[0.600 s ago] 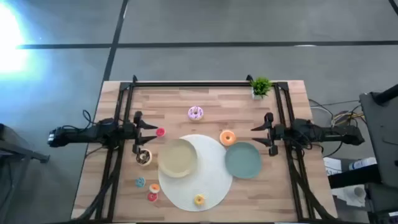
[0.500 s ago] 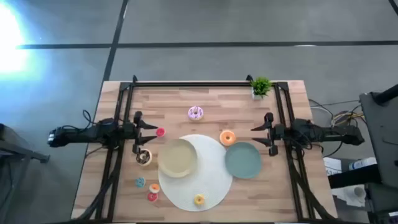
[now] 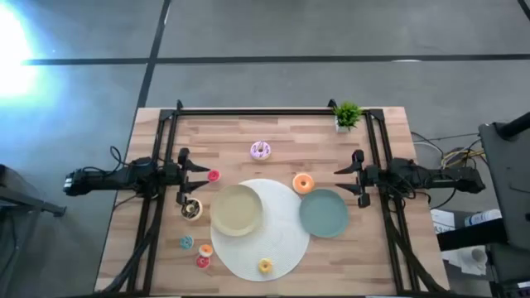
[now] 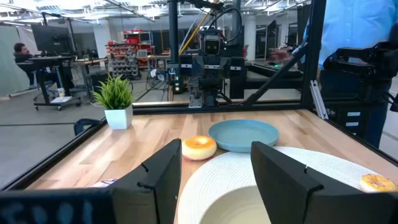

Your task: Pick & Place donuts

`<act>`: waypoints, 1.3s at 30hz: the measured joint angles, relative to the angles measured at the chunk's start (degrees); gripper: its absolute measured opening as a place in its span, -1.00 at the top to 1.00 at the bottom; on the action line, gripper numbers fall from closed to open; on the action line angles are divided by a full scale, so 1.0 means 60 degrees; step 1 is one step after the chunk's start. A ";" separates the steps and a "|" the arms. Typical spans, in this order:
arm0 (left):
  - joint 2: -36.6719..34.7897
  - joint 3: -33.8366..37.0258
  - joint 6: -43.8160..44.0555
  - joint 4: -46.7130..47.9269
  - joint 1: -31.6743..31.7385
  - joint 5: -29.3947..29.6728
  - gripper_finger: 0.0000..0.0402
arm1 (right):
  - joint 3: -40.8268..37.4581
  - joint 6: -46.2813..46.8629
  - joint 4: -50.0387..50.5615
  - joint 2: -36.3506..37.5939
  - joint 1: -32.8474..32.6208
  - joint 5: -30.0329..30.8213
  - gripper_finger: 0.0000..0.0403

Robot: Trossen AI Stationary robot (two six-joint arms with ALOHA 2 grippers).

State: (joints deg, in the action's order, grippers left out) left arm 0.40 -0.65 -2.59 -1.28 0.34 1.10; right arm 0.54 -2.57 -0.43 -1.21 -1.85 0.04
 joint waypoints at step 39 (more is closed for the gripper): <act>0.0000 -0.0003 0.0000 0.0001 -0.0002 0.0000 0.17 | 0.0002 0.0390 0.0002 -0.0001 -0.0003 -0.0004 0.12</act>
State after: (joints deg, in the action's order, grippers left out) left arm 0.40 -0.67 -2.59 -1.27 0.32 1.10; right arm 0.55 -0.23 -0.41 -1.22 -1.87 0.01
